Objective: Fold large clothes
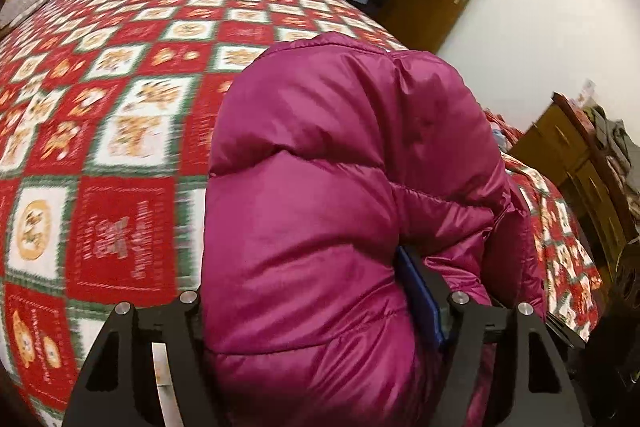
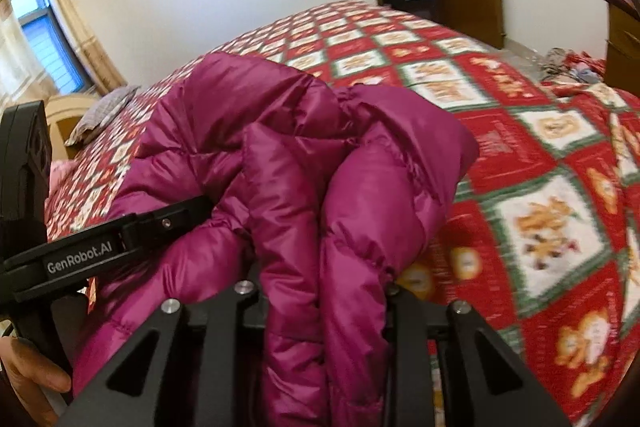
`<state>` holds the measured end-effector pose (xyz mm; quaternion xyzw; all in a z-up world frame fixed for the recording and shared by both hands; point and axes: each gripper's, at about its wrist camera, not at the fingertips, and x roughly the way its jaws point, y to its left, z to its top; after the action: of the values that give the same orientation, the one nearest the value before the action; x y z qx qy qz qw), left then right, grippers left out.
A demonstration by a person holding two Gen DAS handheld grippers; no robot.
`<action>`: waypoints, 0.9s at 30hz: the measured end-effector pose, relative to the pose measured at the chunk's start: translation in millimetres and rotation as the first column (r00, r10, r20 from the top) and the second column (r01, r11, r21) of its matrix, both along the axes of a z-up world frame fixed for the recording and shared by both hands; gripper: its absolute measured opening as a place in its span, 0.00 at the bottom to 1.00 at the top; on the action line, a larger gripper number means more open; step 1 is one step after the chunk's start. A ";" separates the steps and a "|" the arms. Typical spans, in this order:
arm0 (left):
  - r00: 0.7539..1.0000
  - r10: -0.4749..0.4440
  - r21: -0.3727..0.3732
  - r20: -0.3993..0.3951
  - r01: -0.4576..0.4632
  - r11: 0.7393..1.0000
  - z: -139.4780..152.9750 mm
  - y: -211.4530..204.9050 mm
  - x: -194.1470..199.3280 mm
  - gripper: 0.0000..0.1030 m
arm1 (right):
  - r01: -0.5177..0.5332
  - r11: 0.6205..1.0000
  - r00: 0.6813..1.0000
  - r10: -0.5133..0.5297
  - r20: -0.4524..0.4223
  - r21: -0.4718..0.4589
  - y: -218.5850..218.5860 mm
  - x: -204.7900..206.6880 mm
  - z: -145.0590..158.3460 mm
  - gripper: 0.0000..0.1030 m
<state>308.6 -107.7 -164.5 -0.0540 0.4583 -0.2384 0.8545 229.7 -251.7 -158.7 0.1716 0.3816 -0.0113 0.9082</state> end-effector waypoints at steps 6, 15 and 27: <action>0.998 -0.059 -0.001 0.004 0.059 0.998 5.3 -46.8 2.1 0.71 | 0.077 0.996 0.997 -0.076 0.024 -0.050 -35.0 -11.4 11.2 0.27; 0.986 -0.154 0.054 0.064 0.151 0.987 16.4 -136.9 13.0 0.71 | 0.191 0.977 0.981 -0.188 0.043 -0.097 -103.5 -12.9 23.8 0.27; 0.986 -0.163 0.078 0.025 0.161 0.984 3.4 -198.3 36.7 0.71 | 0.218 0.958 0.976 -0.220 0.011 -0.186 -150.6 13.5 20.6 0.26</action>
<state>345.2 -306.0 -161.0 0.0195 0.4565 -0.2905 0.8407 243.2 -402.3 -138.1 0.1268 0.3622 -0.1481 0.9115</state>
